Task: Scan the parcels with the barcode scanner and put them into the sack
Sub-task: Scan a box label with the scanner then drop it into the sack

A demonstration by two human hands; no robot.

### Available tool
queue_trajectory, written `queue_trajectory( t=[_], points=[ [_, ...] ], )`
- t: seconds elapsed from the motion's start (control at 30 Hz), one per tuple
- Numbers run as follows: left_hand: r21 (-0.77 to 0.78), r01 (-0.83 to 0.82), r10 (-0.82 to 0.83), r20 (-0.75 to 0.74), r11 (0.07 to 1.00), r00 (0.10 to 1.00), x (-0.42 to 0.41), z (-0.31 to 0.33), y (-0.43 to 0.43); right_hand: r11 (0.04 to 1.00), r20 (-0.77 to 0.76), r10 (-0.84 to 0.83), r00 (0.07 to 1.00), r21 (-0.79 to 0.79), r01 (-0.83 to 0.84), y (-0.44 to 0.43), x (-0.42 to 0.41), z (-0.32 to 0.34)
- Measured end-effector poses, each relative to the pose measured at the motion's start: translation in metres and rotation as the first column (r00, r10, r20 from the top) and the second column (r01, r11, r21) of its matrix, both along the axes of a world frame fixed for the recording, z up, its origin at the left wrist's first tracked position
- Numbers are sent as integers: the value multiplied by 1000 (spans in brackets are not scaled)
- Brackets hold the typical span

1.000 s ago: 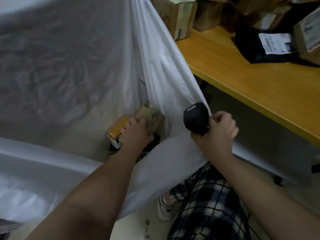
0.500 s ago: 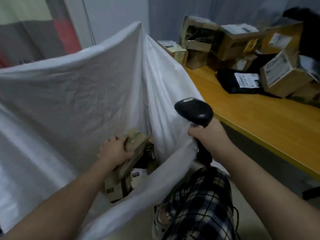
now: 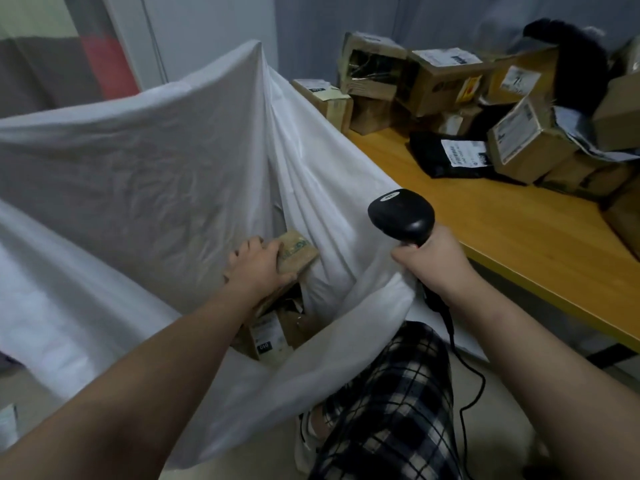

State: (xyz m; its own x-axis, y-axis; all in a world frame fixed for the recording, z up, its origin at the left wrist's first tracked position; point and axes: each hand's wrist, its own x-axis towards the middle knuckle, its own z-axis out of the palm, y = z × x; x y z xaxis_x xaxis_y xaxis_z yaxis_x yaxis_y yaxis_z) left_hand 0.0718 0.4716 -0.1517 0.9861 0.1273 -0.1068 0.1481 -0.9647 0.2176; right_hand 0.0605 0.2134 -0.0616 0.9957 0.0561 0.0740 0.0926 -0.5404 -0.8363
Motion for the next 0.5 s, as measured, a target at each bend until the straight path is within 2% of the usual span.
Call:
queue_trajectory(
  t=[0.23,0.33,0.5],
  points=[
    [16,156,-155,241,988,958,-2,42,-32,1000,-48,-9,999,-30,8,-12,5,-5],
    [34,250,-244,371,968,896,-7,71,-62,1000,-38,-26,999,-16,25,-27,-2,-1],
    [72,445,-418,504,893,756,-8,117,-133,983,34,-181,983,44,180,-79,-24,22]
  ],
)
